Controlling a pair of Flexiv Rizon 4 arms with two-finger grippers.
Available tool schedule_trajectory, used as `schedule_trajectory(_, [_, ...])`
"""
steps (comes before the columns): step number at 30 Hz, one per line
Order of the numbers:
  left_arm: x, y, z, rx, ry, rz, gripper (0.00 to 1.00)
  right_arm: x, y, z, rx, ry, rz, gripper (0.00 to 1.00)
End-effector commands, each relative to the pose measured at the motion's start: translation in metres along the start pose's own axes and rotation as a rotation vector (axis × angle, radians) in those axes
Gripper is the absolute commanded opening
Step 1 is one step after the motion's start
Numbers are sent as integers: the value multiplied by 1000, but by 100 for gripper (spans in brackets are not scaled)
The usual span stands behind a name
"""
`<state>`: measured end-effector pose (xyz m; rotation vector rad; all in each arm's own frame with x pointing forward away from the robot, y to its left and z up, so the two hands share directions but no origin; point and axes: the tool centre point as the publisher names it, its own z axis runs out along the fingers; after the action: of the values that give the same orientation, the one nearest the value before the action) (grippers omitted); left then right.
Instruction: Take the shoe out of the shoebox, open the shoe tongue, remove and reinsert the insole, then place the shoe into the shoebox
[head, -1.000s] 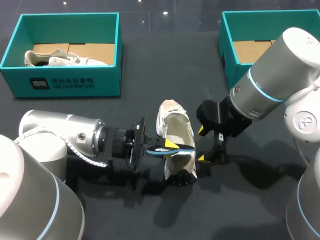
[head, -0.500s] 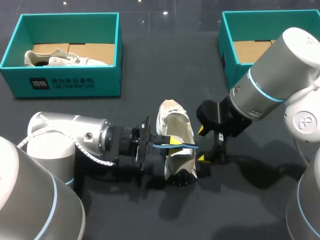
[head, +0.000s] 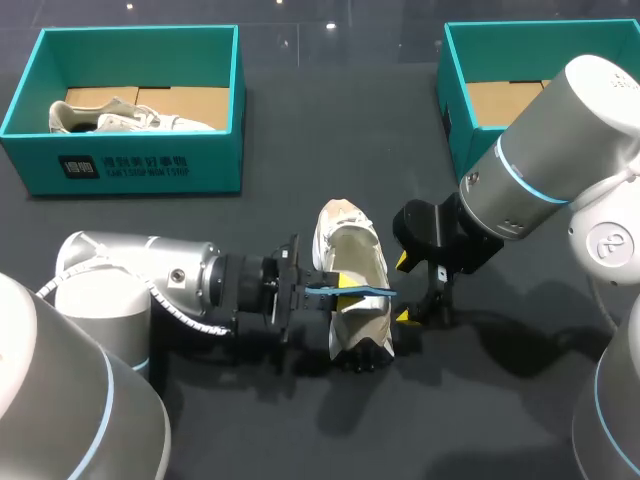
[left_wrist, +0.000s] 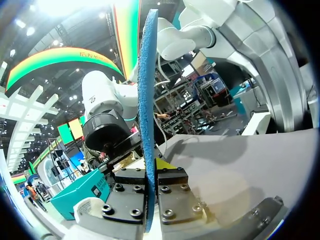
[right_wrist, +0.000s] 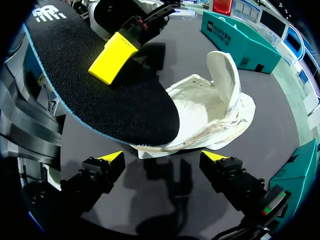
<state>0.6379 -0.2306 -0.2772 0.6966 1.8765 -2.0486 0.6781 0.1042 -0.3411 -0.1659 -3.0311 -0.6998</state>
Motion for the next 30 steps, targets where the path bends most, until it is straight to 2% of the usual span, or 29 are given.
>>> schedule_trajectory(1, [3, -2, 3, -10, -9, 3, 0, 1, 0, 0, 1, -3, 1, 100])
schedule_trajectory(30, [-2, 15, 0, -50, -97, -60, 0, 1, 0, 0, 1, -3, 1, 100])
